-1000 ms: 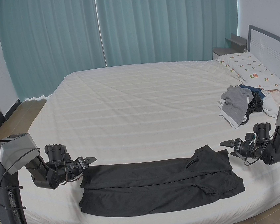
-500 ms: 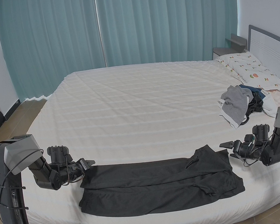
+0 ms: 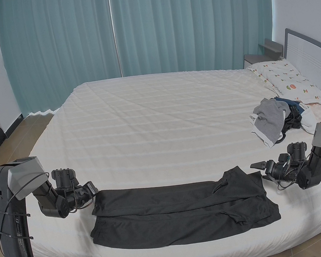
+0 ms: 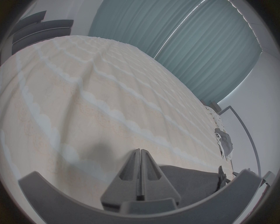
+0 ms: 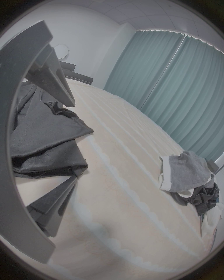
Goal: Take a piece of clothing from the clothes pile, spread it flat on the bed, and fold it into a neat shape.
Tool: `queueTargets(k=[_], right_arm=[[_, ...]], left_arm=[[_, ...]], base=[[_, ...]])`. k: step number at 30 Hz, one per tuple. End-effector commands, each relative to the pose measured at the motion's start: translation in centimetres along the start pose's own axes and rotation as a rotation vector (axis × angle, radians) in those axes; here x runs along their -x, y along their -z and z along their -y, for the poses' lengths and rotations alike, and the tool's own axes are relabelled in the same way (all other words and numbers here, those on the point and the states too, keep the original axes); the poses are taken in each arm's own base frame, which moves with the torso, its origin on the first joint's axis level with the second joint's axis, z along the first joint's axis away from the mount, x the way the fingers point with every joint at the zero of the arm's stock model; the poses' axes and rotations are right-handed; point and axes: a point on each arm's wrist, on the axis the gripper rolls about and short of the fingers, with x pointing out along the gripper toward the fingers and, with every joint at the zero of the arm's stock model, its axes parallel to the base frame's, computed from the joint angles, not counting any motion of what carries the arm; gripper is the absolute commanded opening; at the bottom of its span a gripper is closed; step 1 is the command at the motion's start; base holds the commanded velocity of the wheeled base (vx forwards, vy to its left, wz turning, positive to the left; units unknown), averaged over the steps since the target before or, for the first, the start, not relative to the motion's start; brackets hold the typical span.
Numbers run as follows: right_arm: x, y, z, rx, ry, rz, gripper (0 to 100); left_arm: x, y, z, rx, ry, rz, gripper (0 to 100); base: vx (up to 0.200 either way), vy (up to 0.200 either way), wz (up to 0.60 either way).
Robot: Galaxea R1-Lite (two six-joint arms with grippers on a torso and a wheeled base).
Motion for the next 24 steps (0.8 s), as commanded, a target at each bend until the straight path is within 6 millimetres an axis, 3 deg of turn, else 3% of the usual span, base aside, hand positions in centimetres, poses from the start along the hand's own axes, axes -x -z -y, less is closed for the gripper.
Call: queueTargets(k=[1,9,10,17,24], right_arm=[[-0.3,-0.1,0.2,-0.005,0.005,-0.005,100],[-0.3,0.1,0.2,-0.006,0.005,-0.009,100],[-0.3,0.1,0.3,-0.006,0.006,-0.008,100],[-0.3,0.2,0.3,-0.006,0.008,-0.01,100],[-0.3,0.3,0.3,0.003,0.009,-0.013,100]], left_arm=[[0.1,-0.1,-0.2,0.008,0.002,0.002,0],[0.5,-0.2,0.5,0.003,0.015,-0.001,0],[0.5,-0.1,0.4,0.0,0.014,-0.002,100],[0.5,-0.1,0.5,-0.007,0.044,0.041,100],[0.2,1.8,1.4,-0.032,0.07,0.008,100]], base=[[0.0,0.0,0.0],[0.0,0.0,0.0],[0.0,0.0,0.0],[0.0,0.0,0.0],[0.0,0.0,0.0]])
